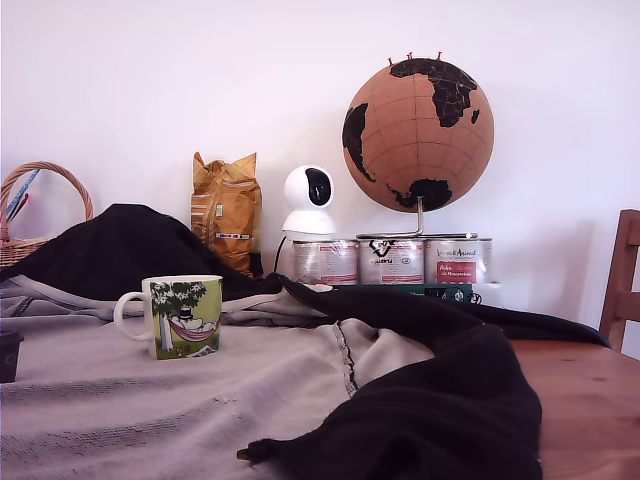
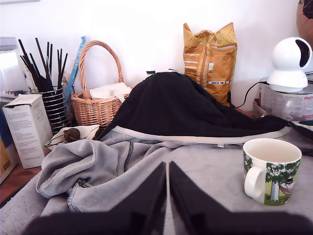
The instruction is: Pick the grey coffee capsule and place it inside the green coffee cup
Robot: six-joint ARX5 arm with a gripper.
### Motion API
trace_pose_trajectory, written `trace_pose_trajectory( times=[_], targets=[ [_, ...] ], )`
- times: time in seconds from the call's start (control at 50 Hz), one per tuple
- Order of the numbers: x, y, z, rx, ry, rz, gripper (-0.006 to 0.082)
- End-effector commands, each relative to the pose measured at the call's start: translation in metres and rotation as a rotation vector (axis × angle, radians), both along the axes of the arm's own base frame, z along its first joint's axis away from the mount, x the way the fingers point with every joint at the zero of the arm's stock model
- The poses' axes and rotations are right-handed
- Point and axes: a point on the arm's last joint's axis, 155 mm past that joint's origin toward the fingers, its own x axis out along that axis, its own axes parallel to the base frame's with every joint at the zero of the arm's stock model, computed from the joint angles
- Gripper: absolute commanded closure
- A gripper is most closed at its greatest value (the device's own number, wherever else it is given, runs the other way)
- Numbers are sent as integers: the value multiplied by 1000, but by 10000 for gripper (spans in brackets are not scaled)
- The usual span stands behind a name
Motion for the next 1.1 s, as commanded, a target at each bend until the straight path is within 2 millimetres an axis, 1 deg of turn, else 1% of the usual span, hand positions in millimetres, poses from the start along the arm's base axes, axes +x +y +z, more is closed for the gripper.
trace_pose_trajectory(
  times=[0.0,0.2,0.32,0.4,0.46,0.52,0.62,0.72,0.78,0.82,0.96,1.02,1.08],
  targets=[
    [1,-7,-38,-9,105,-39,781],
    [1,-7,-38,-28,105,-39,781],
    [1,-7,-33,-29,85,-40,781],
    [2,-8,-29,-77,72,-44,781],
    [2,-10,-24,-106,53,-52,781],
    [2,-10,-13,-132,10,-58,781],
    [1,-13,0,-227,-38,-78,781],
    [2,-13,1,-284,-36,-85,765],
    [3,-13,-3,-293,-19,-79,694],
    [4,-10,-5,-298,-12,-66,630],
    [10,-4,-6,-307,-8,-32,341],
    [13,-5,-9,-307,7,-30,286],
    [17,-6,-17,-308,39,-32,275]
  ],
)
